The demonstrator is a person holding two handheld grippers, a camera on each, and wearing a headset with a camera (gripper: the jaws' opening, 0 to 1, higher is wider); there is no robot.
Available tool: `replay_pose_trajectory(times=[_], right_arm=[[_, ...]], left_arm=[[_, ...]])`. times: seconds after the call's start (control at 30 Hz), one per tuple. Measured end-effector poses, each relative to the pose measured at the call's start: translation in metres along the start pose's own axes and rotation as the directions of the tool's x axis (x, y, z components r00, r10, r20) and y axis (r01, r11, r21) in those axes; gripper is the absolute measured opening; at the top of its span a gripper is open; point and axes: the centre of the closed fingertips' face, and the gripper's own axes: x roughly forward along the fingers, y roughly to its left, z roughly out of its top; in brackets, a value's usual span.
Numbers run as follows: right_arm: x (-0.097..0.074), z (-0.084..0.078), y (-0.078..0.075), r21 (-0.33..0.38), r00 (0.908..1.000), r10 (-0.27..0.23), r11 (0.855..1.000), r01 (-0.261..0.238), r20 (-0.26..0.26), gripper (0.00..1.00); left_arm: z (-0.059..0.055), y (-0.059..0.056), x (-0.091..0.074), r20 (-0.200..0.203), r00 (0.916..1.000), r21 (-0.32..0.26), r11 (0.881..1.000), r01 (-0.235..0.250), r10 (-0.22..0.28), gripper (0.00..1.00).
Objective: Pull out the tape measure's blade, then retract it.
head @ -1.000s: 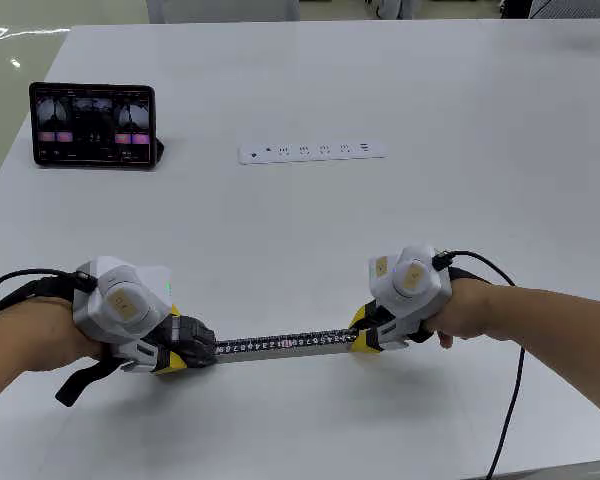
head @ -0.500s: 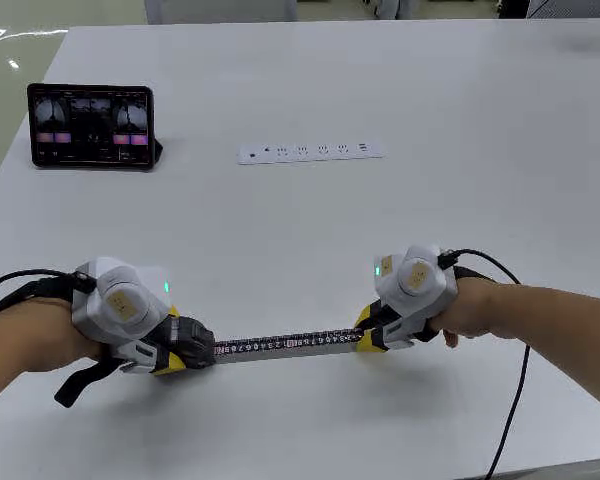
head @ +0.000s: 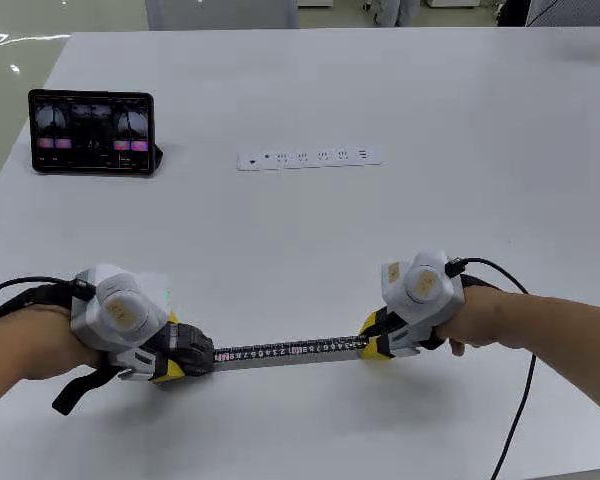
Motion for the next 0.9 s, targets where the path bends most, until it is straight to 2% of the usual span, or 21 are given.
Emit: replay_pose_trajectory(times=[0.9], right_arm=[[-0.0077, -0.0104, -0.0024, 0.019, 0.9999, -0.007, 1.000, 0.008, -0.008, 0.10]], left_arm=[[-0.0020, 0.0014, 0.0012, -0.003, 1.0000, 0.004, 1.000, -0.002, 0.002, 0.32]])
